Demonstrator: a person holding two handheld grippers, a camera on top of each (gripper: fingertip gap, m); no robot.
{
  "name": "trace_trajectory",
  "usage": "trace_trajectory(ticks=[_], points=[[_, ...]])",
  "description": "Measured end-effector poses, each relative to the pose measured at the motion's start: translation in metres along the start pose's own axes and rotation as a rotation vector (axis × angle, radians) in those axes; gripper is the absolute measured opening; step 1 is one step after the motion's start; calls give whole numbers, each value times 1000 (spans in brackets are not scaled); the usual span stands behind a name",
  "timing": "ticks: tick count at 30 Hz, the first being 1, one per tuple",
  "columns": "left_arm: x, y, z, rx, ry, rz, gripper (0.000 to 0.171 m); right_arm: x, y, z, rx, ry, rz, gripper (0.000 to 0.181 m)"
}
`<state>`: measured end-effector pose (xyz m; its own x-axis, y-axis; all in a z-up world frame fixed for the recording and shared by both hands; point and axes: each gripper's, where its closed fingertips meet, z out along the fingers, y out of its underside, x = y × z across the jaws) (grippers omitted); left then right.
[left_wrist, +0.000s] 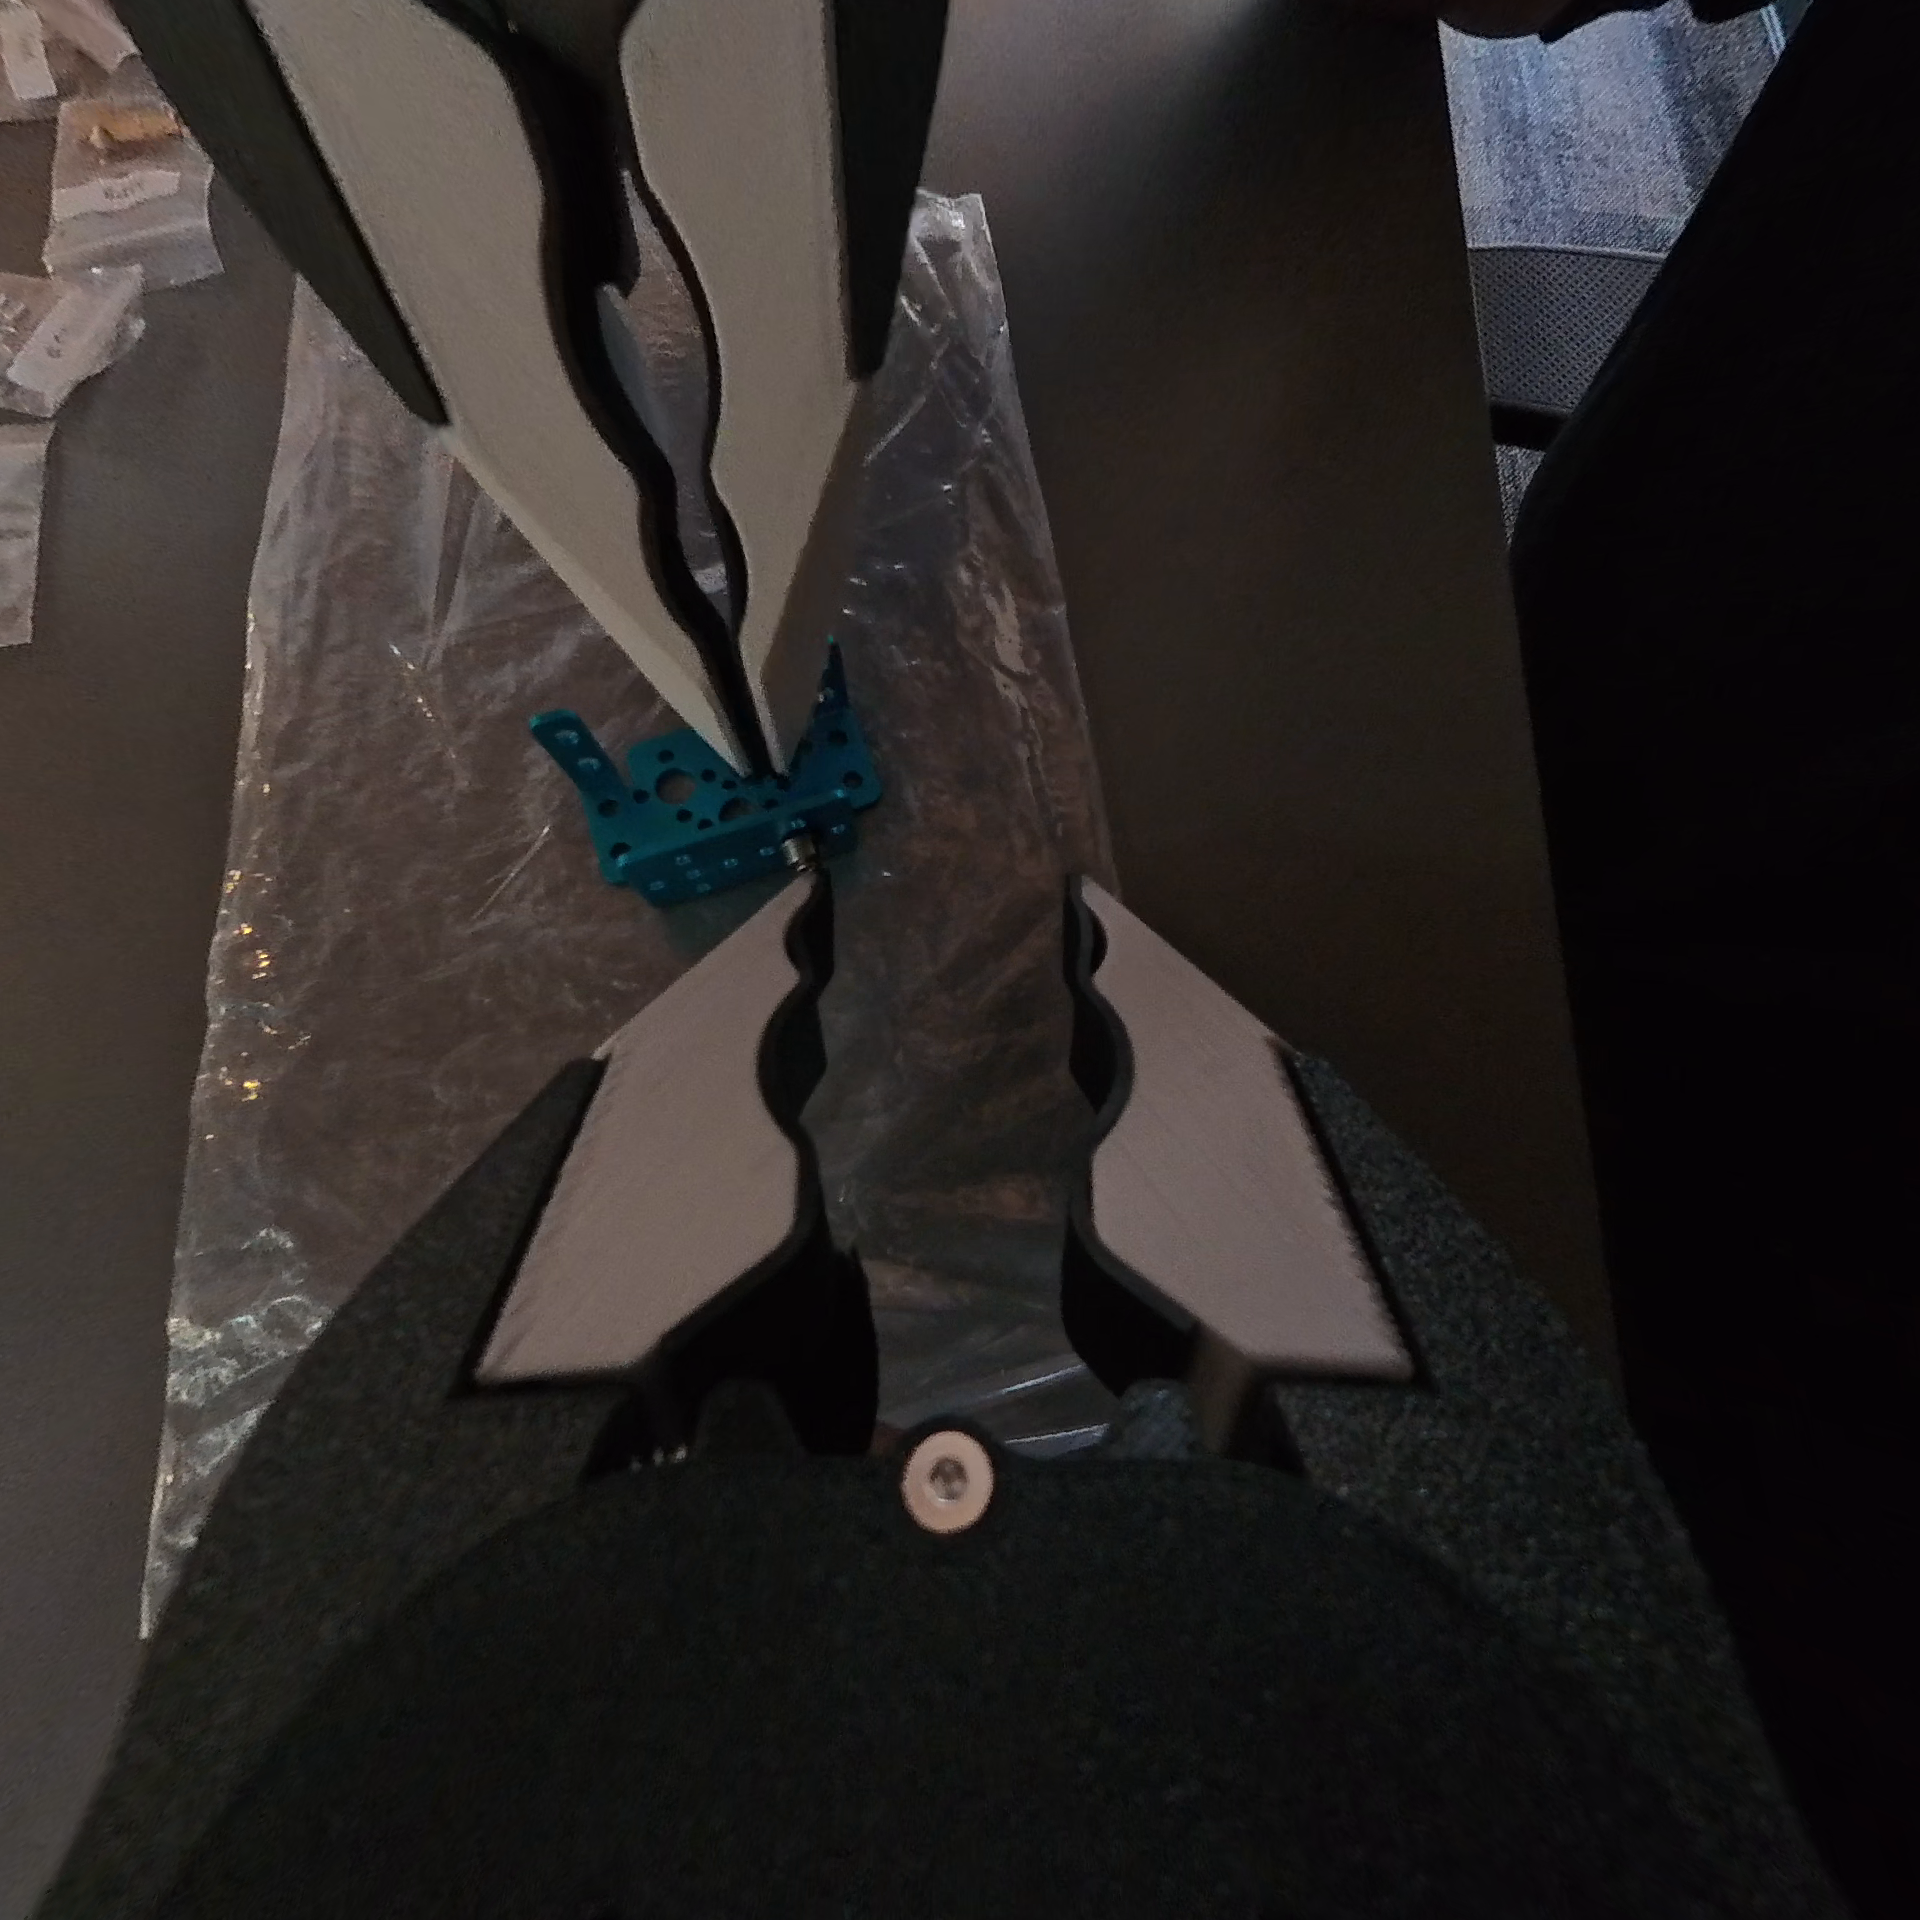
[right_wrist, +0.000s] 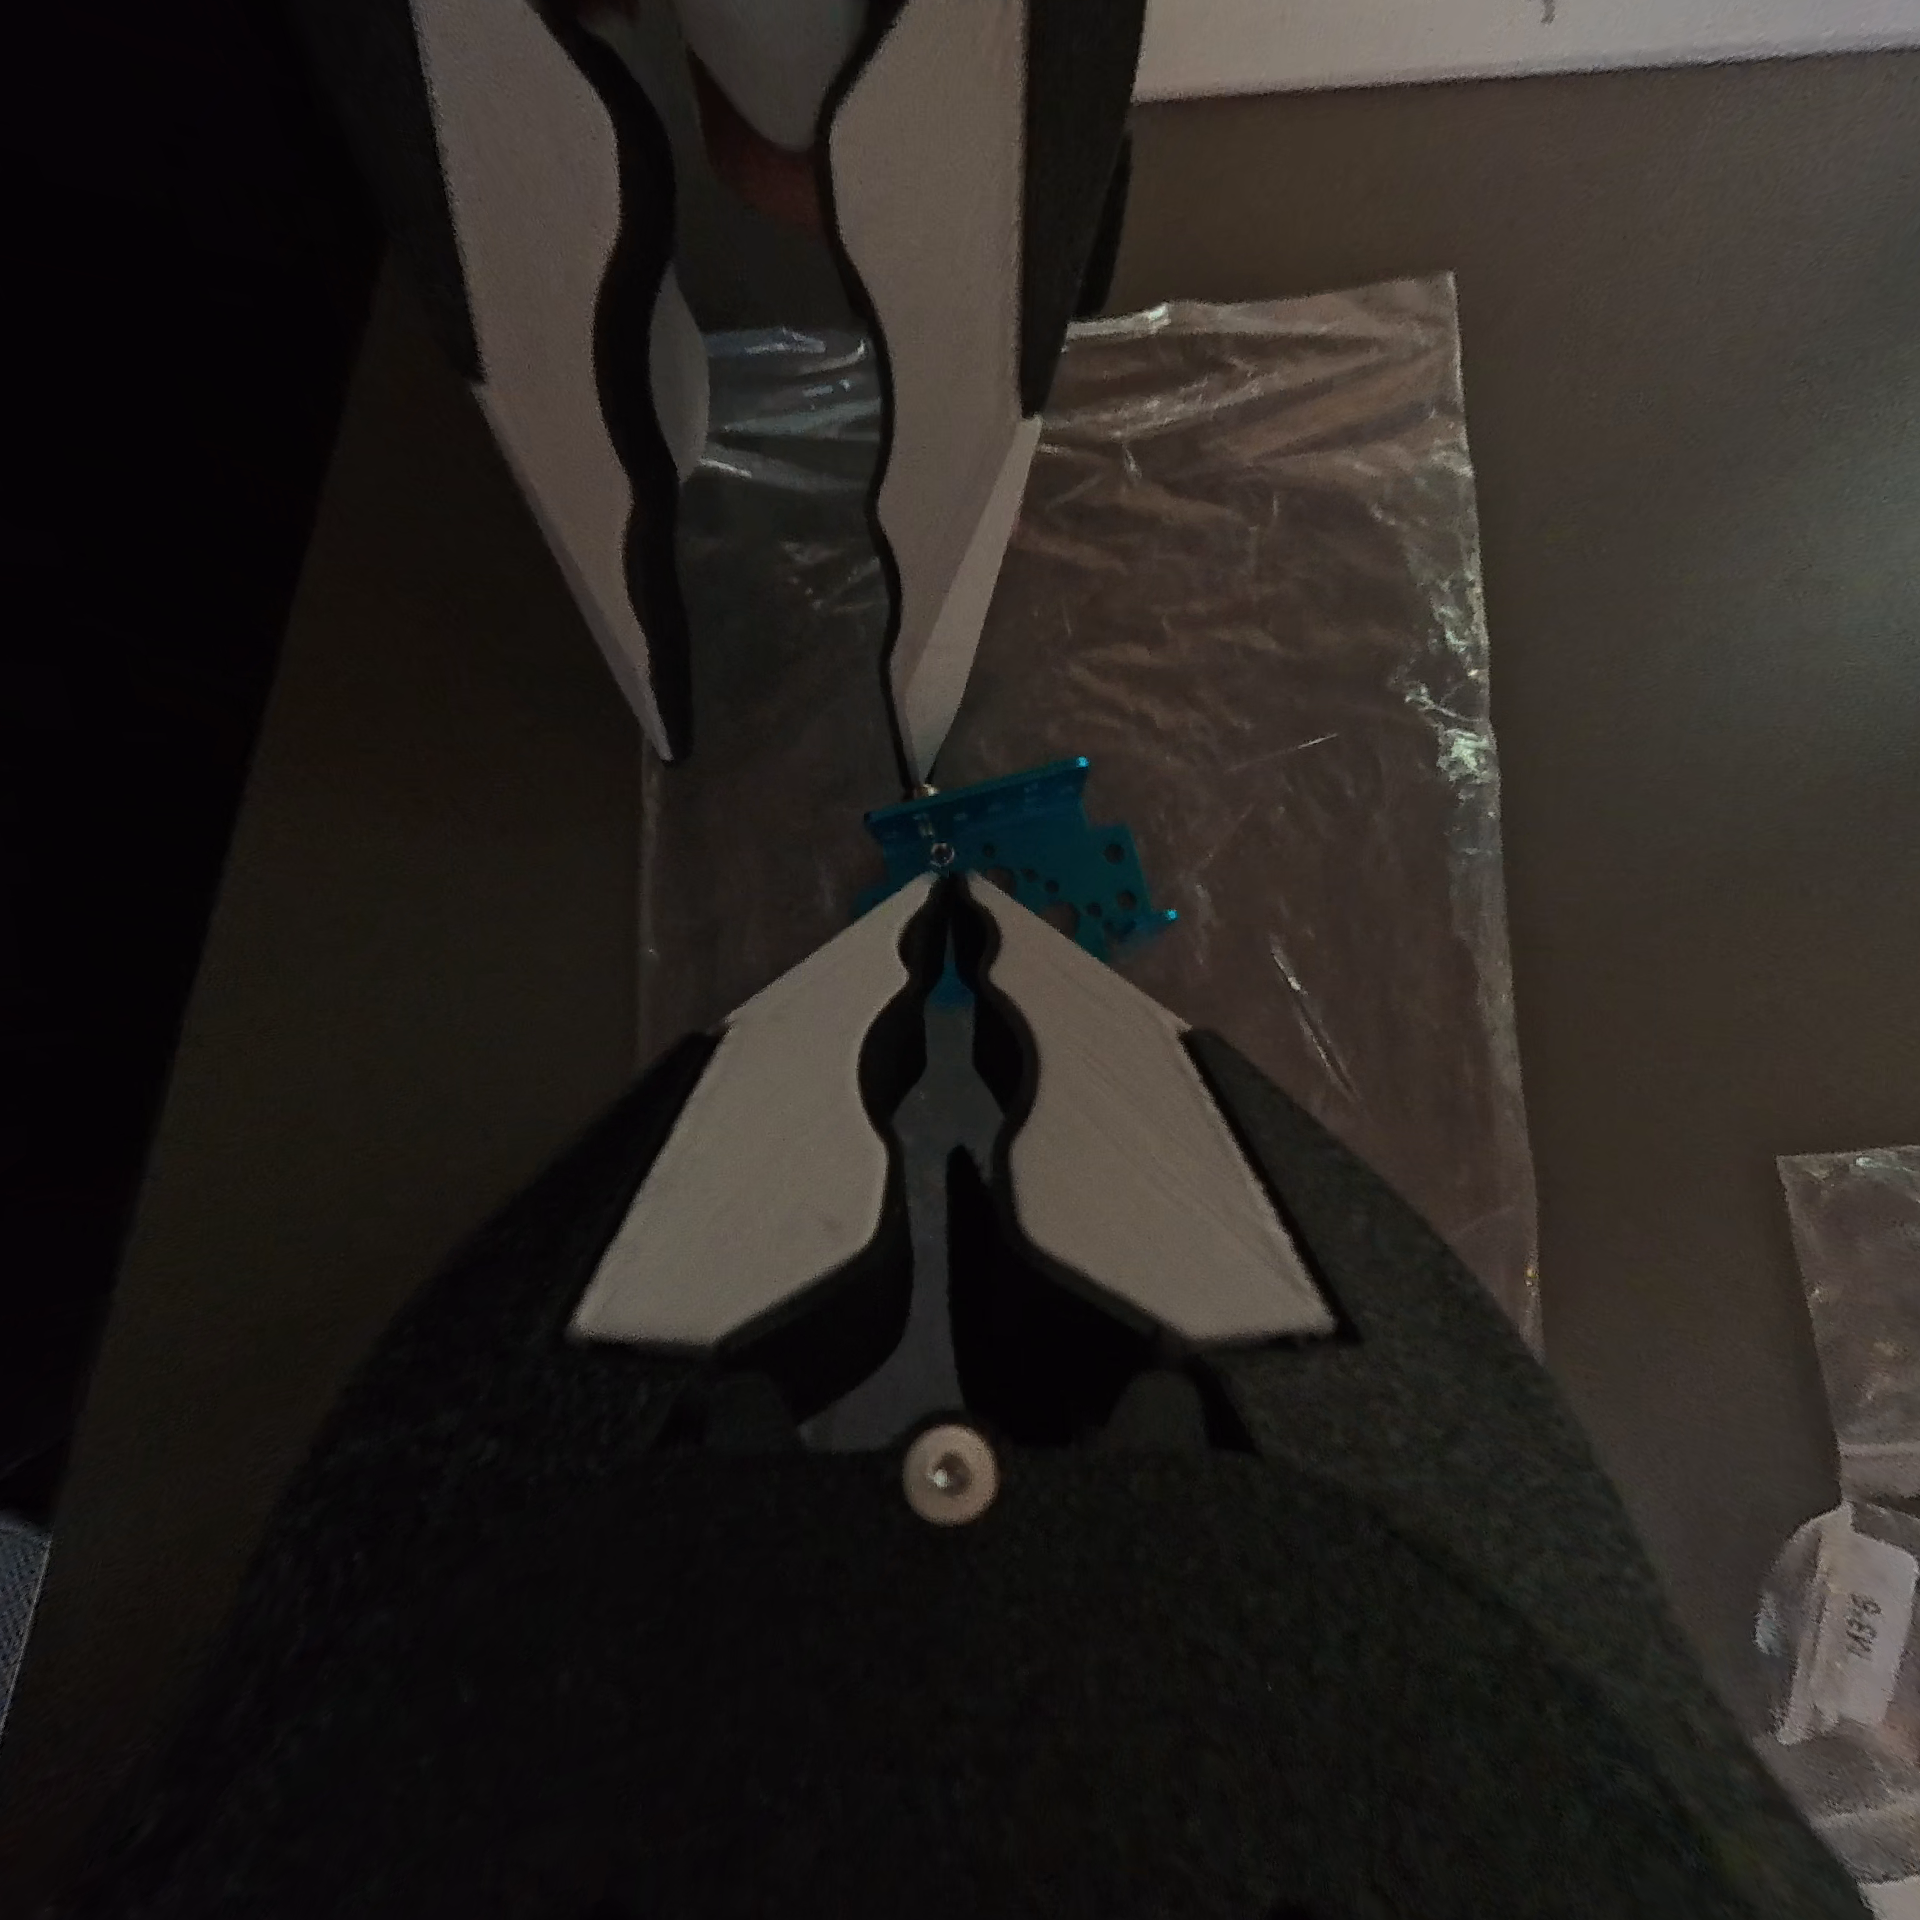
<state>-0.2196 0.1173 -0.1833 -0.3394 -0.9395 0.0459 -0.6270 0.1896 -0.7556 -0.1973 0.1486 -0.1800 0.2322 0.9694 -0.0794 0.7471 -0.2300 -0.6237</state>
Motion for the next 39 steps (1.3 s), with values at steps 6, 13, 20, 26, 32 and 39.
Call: trace_trajectory(ticks=[6,13,20,26,32,39], points=[[0,0,1,-4,0,1,44,0,3,2,-41,8,8,11],[0,1,2,-8,6,-8,45,-1,2,9,-162,-11,-108,10],[-1,1,3,-17,-5,0,45,-1,0,15,-199,-72,-142,6],[-1,1,3,-18,3,-14,44,-1,0,15,-202,-54,-162,7],[-2,2,4,-25,-7,-4,44,-3,-1,15,-154,-60,-173,3],[-2,0,3,-16,-18,7,44,-3,-1,10,-128,-66,-148,2]])
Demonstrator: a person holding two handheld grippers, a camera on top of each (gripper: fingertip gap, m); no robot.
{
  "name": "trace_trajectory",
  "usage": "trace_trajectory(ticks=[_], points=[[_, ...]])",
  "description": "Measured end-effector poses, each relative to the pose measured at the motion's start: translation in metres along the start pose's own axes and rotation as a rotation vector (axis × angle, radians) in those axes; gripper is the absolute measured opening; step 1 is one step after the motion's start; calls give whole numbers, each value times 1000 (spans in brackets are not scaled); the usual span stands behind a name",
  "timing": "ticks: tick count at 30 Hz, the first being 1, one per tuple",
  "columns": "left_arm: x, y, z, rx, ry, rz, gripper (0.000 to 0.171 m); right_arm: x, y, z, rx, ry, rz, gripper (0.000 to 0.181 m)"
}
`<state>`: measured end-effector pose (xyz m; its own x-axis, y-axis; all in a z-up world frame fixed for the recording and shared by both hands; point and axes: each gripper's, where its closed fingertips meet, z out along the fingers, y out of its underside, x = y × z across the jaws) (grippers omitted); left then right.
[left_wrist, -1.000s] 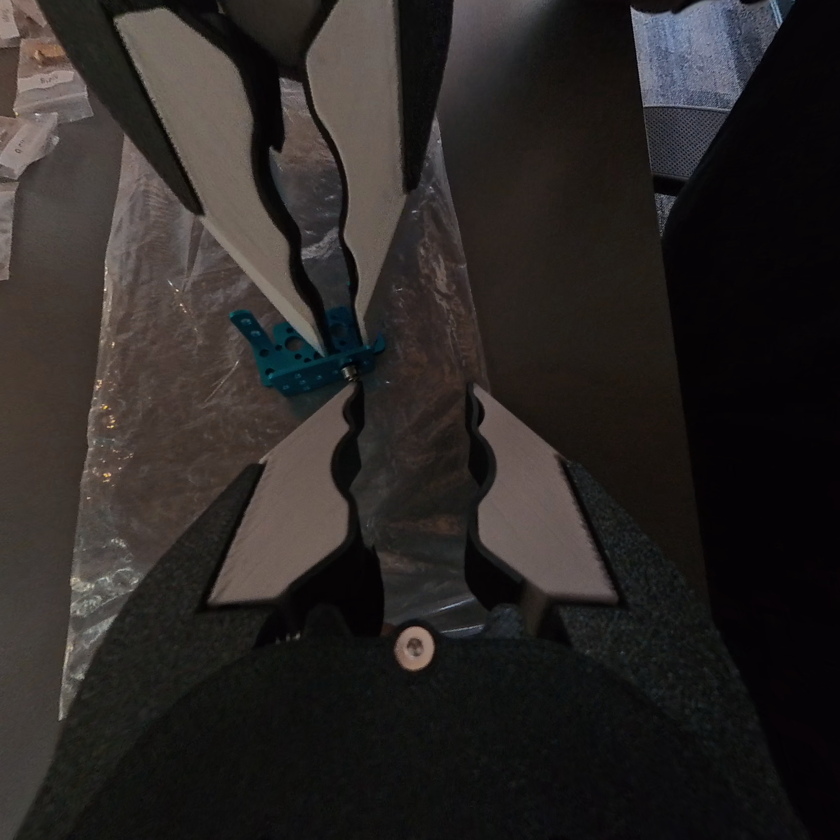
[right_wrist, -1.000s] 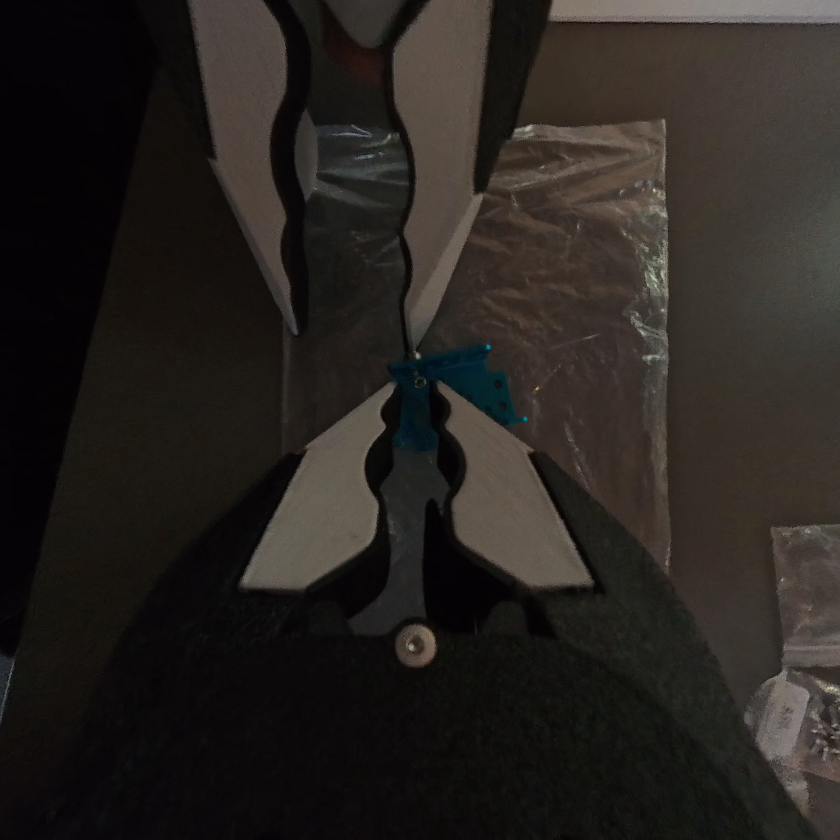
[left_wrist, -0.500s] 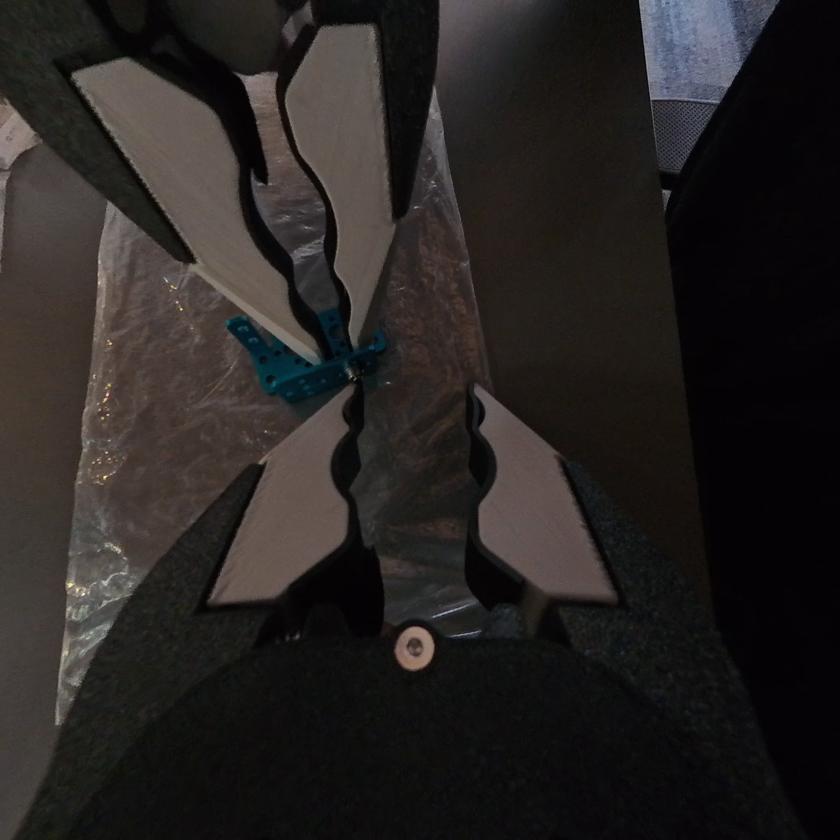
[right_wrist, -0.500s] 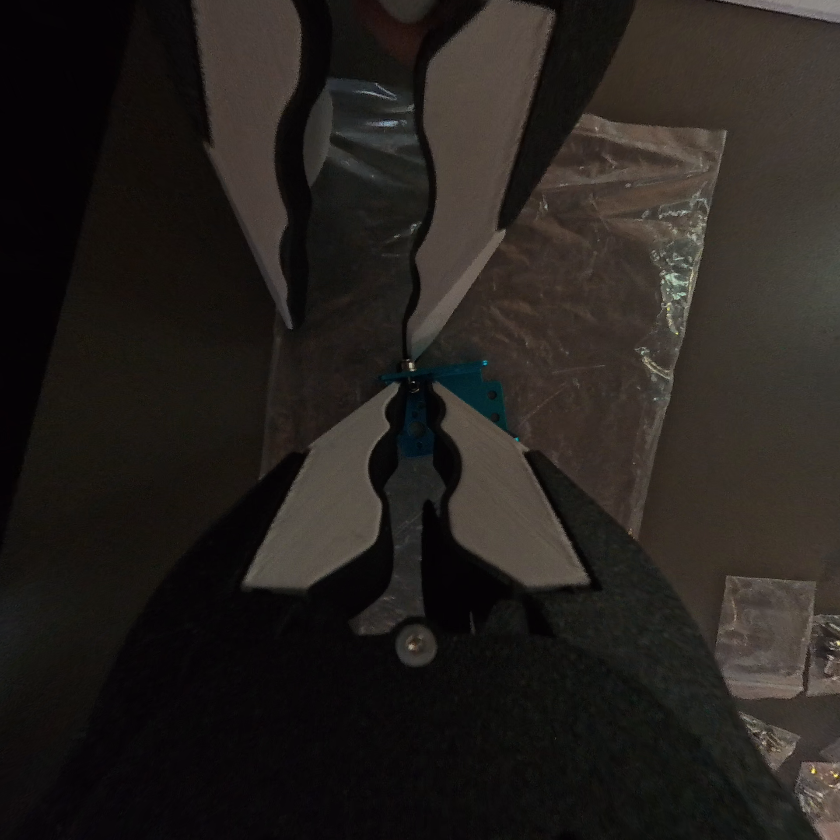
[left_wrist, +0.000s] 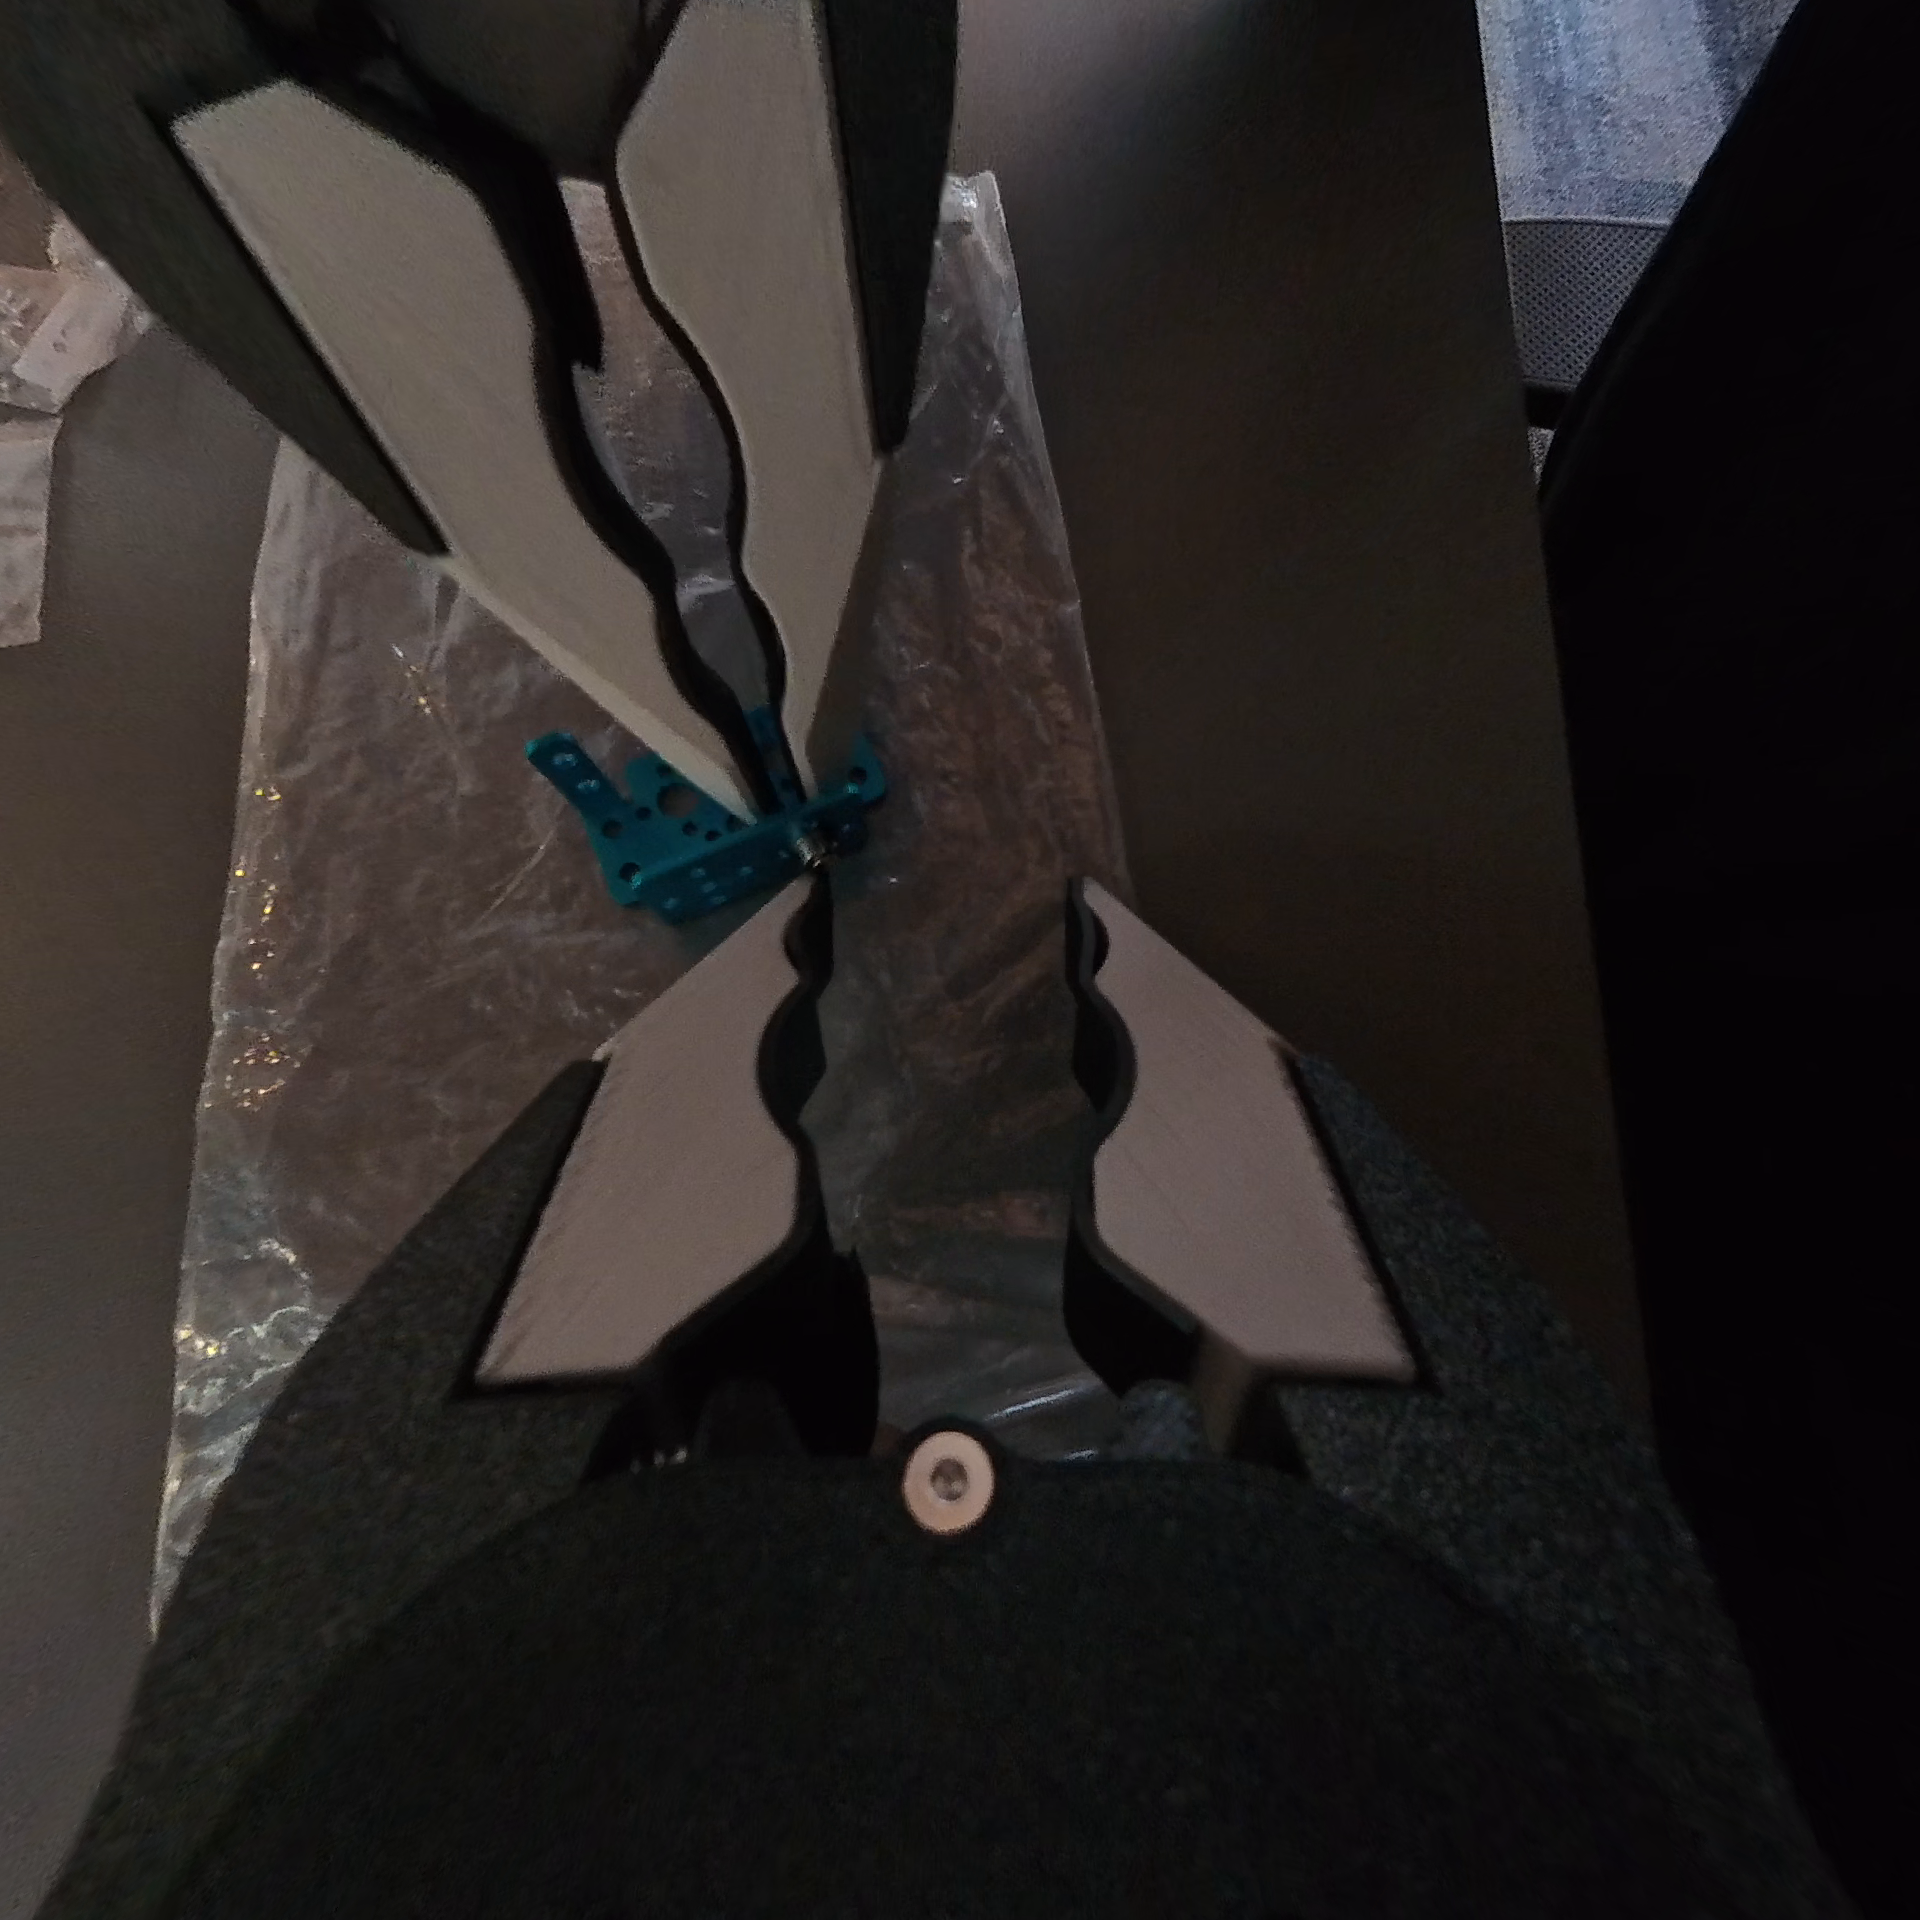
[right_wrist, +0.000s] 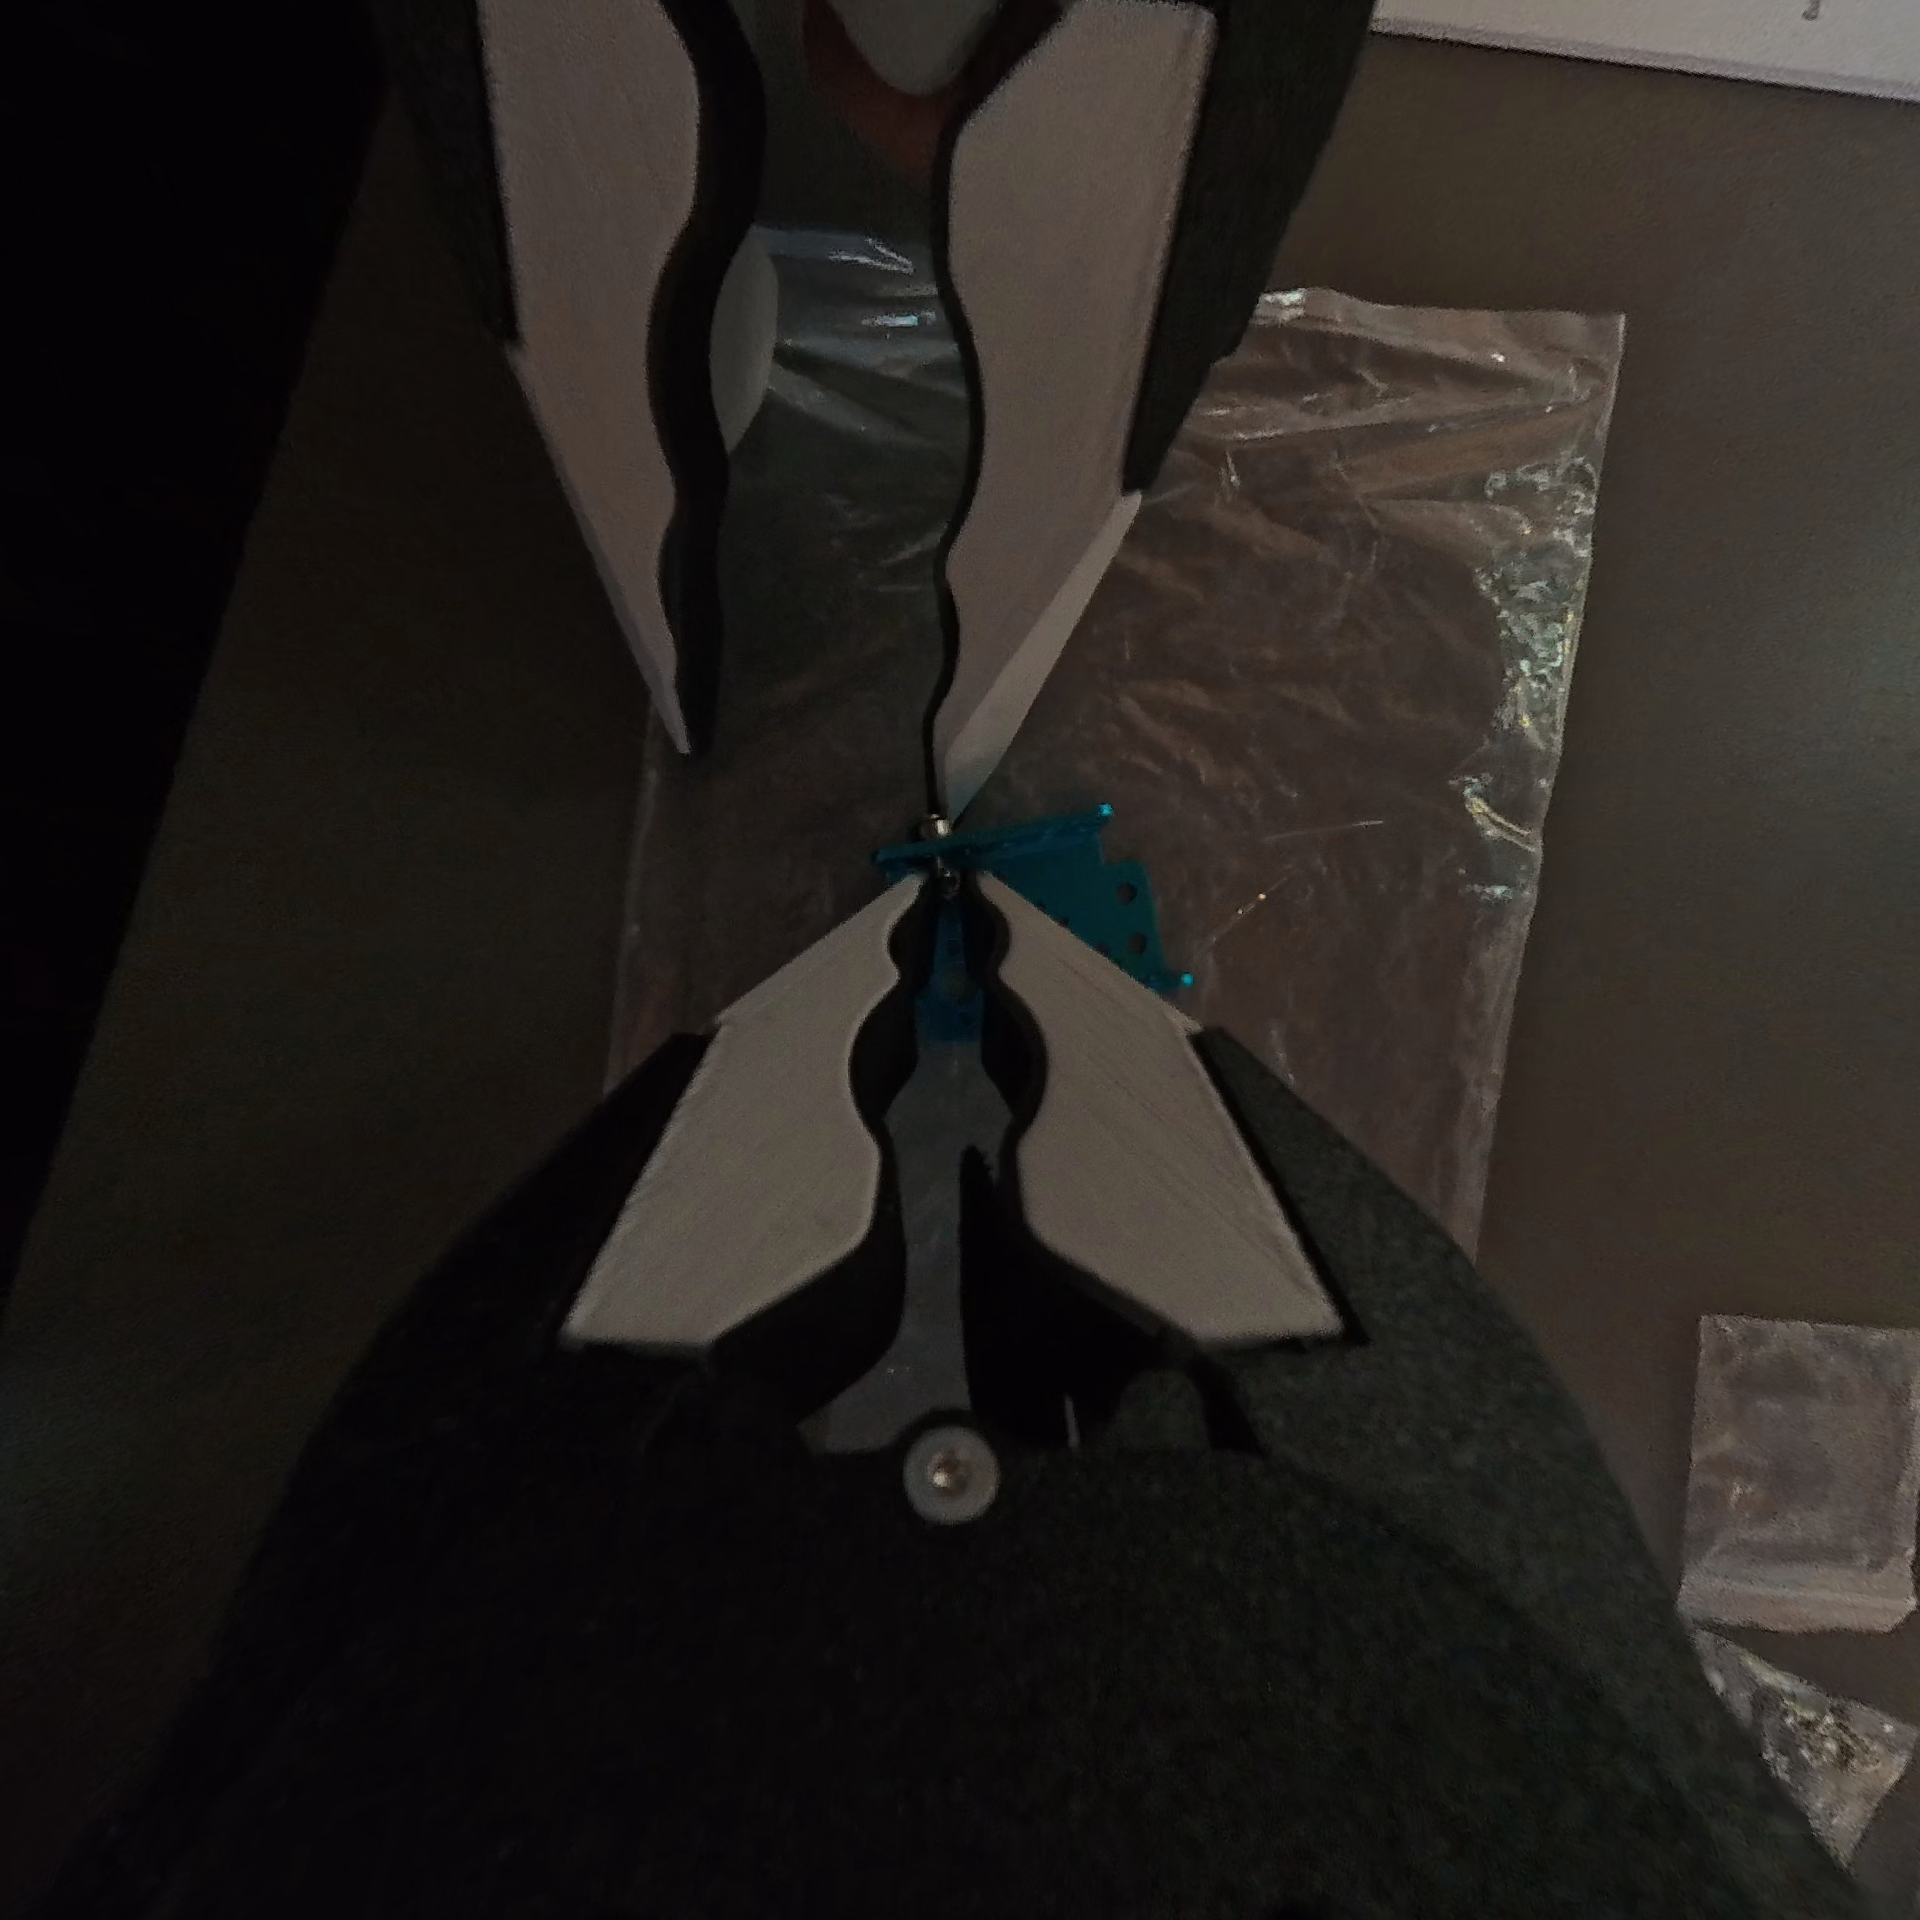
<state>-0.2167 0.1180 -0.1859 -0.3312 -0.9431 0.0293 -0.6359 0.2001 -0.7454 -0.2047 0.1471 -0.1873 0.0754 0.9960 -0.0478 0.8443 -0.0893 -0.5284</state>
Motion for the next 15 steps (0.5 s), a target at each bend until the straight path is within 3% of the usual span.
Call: trace_trajectory(ticks=[9,15], points=[[3,1,-1,-4,6,19,44,0,3,-16,79,15,54,0],[2,0,-1,1,-4,21,44,-2,7,-2,-50,18,34,8]])
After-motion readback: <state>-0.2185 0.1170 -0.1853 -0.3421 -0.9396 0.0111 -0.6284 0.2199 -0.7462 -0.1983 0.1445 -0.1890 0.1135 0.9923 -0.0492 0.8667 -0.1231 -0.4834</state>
